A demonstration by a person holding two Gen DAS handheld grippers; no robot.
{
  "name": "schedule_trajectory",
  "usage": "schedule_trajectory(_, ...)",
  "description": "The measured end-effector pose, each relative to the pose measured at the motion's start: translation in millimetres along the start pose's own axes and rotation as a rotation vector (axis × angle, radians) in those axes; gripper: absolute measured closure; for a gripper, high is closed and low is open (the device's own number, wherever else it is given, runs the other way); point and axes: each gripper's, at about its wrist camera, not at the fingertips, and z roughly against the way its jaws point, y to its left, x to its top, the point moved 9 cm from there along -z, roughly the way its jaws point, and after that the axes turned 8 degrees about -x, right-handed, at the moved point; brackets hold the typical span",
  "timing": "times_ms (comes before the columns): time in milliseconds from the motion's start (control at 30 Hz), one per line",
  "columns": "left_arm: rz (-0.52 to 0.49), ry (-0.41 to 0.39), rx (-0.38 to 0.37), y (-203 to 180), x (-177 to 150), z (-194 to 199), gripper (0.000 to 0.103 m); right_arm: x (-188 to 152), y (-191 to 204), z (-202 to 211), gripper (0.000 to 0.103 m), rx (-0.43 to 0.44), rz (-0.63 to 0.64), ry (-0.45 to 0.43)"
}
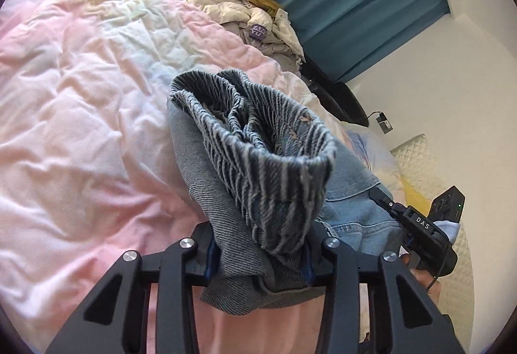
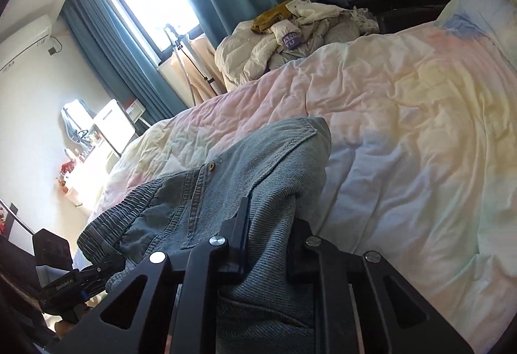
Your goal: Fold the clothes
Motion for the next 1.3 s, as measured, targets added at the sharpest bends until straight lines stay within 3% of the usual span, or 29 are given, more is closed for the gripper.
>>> schedule_trajectory(200, -0.050, 0.013, -0.063, -54.5, 17.8, -53.5, 0.064, 23.7, -34.4, 57.4, 0.088, -0.037, 0.007, -0.066)
schedule_trajectory(533, -0.192, 0.096, -0.203, -202.5, 18.3, -134.1, 0.064, 77.9, -146.8, 165.5, 0.088, -0.161, -0.041, -0.223)
schedule_trajectory(800, -0.293, 0.190, -0.277, -292.5, -17.1, -206.7, 0.064, 86.2, -249.2, 212.1, 0.088, -0.284, -0.099, -0.298)
schedule_trajectory(1000, -0.340, 0.254, -0.310, -323.7, -44.0, -252.2, 0.064, 69.9, -312.0, 222.8, 0.088, -0.358, -0.130, -0.314)
schedule_trajectory(1300, -0.411, 0.384, -0.311, -316.2, -100.5, -324.7, 0.064, 15.1, -389.0, 201.2, 0.088, -0.455, -0.215, -0.264)
